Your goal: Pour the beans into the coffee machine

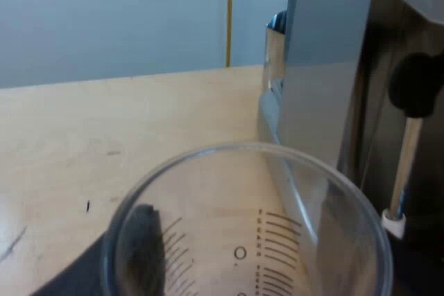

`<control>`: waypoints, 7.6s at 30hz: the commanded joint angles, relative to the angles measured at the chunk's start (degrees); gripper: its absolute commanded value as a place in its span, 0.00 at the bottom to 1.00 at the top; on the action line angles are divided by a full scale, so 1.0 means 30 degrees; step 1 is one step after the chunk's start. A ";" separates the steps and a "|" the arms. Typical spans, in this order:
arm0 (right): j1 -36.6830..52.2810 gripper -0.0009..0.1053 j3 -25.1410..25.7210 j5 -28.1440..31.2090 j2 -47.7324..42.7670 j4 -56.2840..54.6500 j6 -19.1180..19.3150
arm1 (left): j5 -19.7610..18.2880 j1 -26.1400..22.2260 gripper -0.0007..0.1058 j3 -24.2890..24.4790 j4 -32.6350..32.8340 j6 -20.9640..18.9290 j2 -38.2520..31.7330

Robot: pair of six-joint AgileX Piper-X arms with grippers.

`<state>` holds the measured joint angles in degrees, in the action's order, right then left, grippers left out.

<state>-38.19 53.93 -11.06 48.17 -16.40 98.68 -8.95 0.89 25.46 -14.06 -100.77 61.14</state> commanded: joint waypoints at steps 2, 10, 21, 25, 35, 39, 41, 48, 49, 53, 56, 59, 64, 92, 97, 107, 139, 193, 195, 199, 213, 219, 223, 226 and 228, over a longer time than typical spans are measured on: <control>-0.0021 0.59 0.1375 -0.0238 -0.0117 -0.0857 -0.0077 | 0.0187 0.0083 0.27 0.0678 0.2146 -0.0196 -0.1184; -0.0021 0.59 0.3897 0.0182 -0.0117 -0.4667 0.0172 | 0.0983 0.0083 0.27 0.1995 0.4687 -0.0196 -0.2423; -0.0021 0.59 0.5739 0.0178 -0.0117 -0.5948 0.0659 | 0.0273 -0.1406 0.27 0.4251 0.7789 -0.0162 -0.3036; -0.0021 0.59 0.6637 0.0385 -0.0117 -0.6478 0.0659 | -0.0099 -0.1570 0.27 0.5738 0.8595 0.0248 -0.3036; -0.0021 0.59 0.8498 0.1342 0.0051 -0.6649 0.1002 | -0.0831 -0.1570 0.27 0.8645 1.0305 0.0244 -0.3036; -0.0021 0.59 0.9380 0.1341 0.0419 -0.7642 0.1002 | -0.1246 -0.1570 0.27 0.9532 1.1222 0.0244 -0.3036; -0.0021 0.59 1.0173 0.1341 0.0889 -0.8330 0.1051 | -0.1247 -0.1533 0.27 1.0141 1.1791 0.0244 -0.3036; -0.0021 0.59 1.2206 0.1341 0.2217 -0.9074 0.1186 | -0.2031 -0.1536 0.27 1.1606 1.2221 0.0391 -0.3077; -0.0021 0.59 1.2832 0.1341 0.2656 -0.9156 0.1186 | -0.2109 -0.1536 0.27 1.1866 1.2221 0.0391 -0.3074; -0.0021 0.59 1.4313 0.1589 0.3399 -0.9900 0.1186 | -0.2388 -0.1536 0.27 1.2437 1.2282 0.0391 -0.3074; -0.0021 0.59 1.5341 0.2181 0.3902 -1.0591 0.1708 | -0.2691 -0.1536 0.27 1.2572 1.2322 0.0391 -0.3074; -0.0021 0.59 1.6593 0.2835 0.4453 -1.2021 0.1880 | -0.3045 -0.1536 0.27 1.2566 1.2333 0.0391 -0.3074; -0.0021 0.59 1.6587 0.3688 0.4540 -1.1949 0.2687 | -0.3103 -0.1536 0.27 1.2566 1.2333 0.0391 -0.3074; -0.0021 0.59 0.5195 0.4958 0.2137 0.2259 0.2182 | -0.3542 -0.1536 0.27 1.2566 1.2333 0.0391 -0.3074; -0.0021 0.59 0.3107 0.4958 0.2137 0.7165 0.2182 | -0.3550 -0.1536 0.27 1.2566 1.2333 0.0391 -0.3074; -0.0021 0.59 0.1968 0.4958 0.2173 0.9777 0.2182 | -0.3801 -0.1536 0.27 1.2631 1.2486 0.1253 -0.3074; -0.0021 0.59 0.1968 0.4958 0.2039 0.7916 0.2162 | -0.1519 0.2691 0.27 1.6721 1.4582 0.5381 0.0613; -0.0021 0.59 0.1968 0.5895 0.0835 0.6819 0.2162 | 0.1502 0.6265 0.27 2.4298 1.4858 0.7937 0.7370; -0.0021 0.59 0.1968 0.5895 0.0835 0.6819 0.2162 | 0.1642 0.6315 0.27 2.4689 1.5032 0.7937 0.7716; -0.0021 0.59 0.1968 0.5895 0.0835 0.6819 0.2162 | 0.2033 0.6454 0.27 2.5300 1.5463 0.8128 0.8386; -0.0021 0.59 0.1968 0.5895 0.0835 0.6819 0.2162 | 0.3206 0.7960 0.27 2.6018 1.5305 0.8982 0.9419; -0.0021 0.59 0.1968 0.5895 0.0835 0.6819 0.2162 | 0.3202 0.8318 0.27 2.7447 1.5314 0.9173 1.0039; -0.0021 0.59 0.1968 0.5895 0.0835 0.6819 0.2162 | 0.3330 0.8315 0.27 2.8508 1.5314 0.9240 1.0726; -0.0021 0.59 0.1968 0.5895 0.0835 0.6819 0.2162 | 0.3324 0.8315 0.27 2.9173 1.5314 0.9417 1.1221; -0.0021 0.59 0.1968 0.5895 0.0835 0.6819 0.2162 | 0.3365 0.8315 0.27 2.9293 1.5314 0.9711 1.1406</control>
<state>-38.19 59.60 6.67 51.35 3.65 104.98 0.00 25.71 113.09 32.76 -71.20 95.43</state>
